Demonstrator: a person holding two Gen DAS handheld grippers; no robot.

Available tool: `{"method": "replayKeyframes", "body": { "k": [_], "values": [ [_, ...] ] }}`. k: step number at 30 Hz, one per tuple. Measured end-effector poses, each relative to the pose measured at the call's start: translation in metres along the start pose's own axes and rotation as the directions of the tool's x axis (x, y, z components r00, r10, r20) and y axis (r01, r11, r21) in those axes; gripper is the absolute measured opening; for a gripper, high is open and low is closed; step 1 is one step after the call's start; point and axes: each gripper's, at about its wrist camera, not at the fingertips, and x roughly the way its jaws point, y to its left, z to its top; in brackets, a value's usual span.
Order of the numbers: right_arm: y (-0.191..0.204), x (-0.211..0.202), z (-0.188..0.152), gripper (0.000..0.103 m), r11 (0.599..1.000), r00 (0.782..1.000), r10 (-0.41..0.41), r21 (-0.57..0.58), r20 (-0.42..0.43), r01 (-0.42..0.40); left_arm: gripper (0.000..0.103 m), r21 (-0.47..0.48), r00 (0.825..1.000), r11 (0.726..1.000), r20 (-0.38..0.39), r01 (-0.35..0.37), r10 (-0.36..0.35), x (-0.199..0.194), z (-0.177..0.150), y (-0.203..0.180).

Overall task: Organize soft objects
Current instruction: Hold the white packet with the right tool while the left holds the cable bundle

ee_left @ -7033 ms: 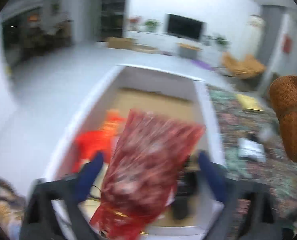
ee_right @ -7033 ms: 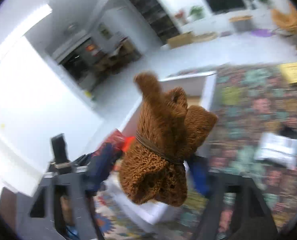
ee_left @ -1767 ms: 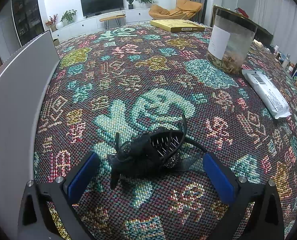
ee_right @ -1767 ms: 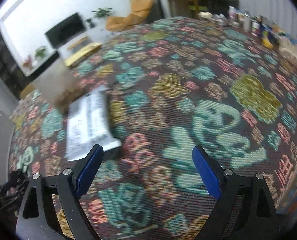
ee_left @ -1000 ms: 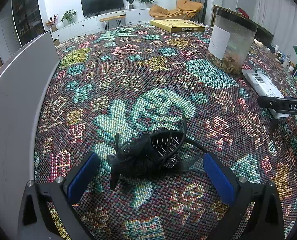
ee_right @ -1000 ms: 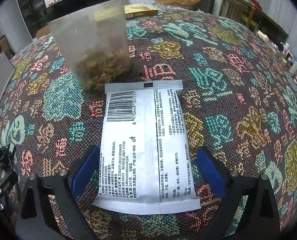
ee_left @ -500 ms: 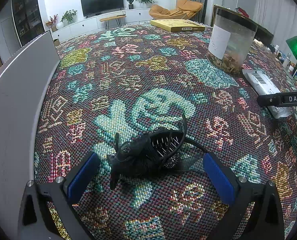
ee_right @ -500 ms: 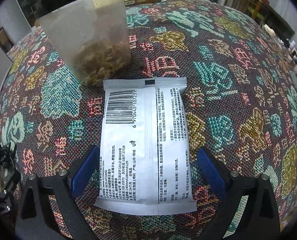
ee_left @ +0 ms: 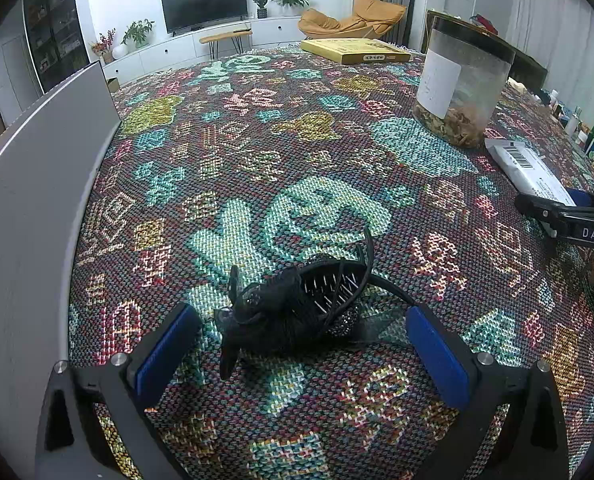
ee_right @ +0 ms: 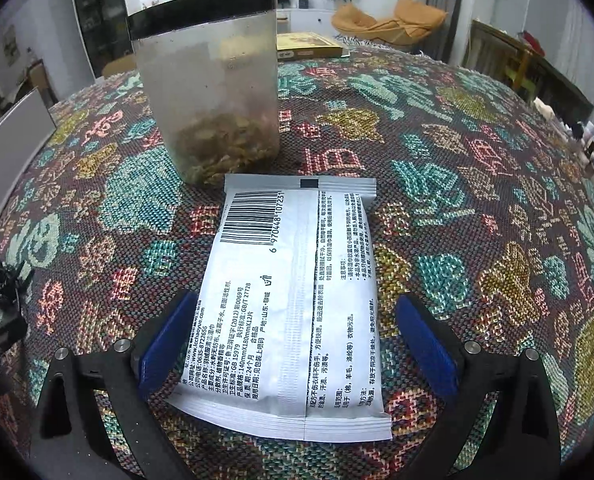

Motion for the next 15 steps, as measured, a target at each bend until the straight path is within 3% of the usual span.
{"method": "replayKeyframes", "body": {
  "k": [15],
  "values": [
    [-0.0026, 0.001, -0.0006, 0.1, 1.0, 1.0, 0.0, -0.001, 0.001, 0.0, 0.103, 0.0, 1.0, 1.0, 0.0, 0.0, 0.0, -0.0002, 0.0, 0.0]
  ]
}}
